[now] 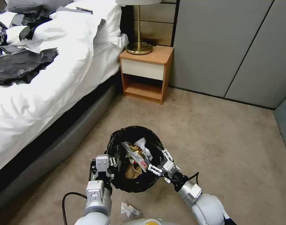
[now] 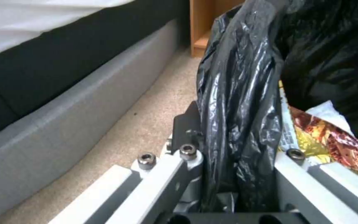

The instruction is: Pick up the trash bin, then pick up the garbage from the floor and place it into the trash bin.

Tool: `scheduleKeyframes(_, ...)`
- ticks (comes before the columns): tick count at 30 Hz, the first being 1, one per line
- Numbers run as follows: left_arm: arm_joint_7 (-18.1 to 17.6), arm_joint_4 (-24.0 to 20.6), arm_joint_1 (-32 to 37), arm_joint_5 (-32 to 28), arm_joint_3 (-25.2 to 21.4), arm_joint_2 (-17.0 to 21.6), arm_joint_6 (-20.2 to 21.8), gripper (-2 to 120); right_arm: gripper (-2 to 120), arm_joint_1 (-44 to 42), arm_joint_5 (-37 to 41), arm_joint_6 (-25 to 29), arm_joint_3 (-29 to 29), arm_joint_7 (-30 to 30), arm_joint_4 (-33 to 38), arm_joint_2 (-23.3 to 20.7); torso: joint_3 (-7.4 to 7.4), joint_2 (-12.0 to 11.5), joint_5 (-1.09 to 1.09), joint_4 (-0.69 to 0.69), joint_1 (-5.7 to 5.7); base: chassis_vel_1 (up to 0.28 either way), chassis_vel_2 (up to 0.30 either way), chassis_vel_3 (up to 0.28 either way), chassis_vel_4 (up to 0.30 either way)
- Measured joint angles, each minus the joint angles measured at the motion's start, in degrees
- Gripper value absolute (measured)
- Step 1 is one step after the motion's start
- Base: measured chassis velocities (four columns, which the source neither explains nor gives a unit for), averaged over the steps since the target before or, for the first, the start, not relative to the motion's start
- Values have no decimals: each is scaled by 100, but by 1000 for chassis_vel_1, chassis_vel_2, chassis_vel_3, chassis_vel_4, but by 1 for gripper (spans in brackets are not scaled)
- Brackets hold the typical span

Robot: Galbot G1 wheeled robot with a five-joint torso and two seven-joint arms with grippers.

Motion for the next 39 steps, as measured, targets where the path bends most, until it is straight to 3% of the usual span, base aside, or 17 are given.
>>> scheduleKeyframes(4,0,1,-21,-11,-5,16,5,1,96,-61,-16,50,6,-23,217,-73,0,0,0,0,0,0,0,0,0)
scheduleKeyframes(10,1,33,-36,-21,-15,31,11,1,100,-94,-3,128,58,95,834,-100,0,0,0,0,0,0,0,0,0)
scheduleKeyframes(15,1,61,-59,-24,-33,37,20,1,100,-105,165,7,183,838,1907,46,0,0,-1,0,0,0,0,0,0)
scheduleKeyframes(17,1,64,-59,-25,-38,37,21,1,100,-117,171,-40,238,986,2062,91,0,0,-1,0,0,0,0,0,0)
scheduleKeyframes(20,1,76,-57,-40,-55,33,21,1,100,-267,67,-79,520,1669,2467,314,0,0,-1,0,0,0,0,0,0)
scheduleKeyframes(24,1,76,-63,-72,-57,25,21,1,100,-548,-108,-83,729,2181,2519,463,0,0,-1,-2,0,0,0,0,0)
scheduleKeyframes(29,-2,67,-77,-112,-59,12,22,1,100,-758,-362,-39,1033,2707,2088,652,0,0,0,0,0,0,0,0,0)
scheduleKeyframes(39,-29,5,-55,-188,-108,23,28,1,100,-884,-384,-48,1120,2968,1663,666,0,0,0,0,0,0,0,0,0)
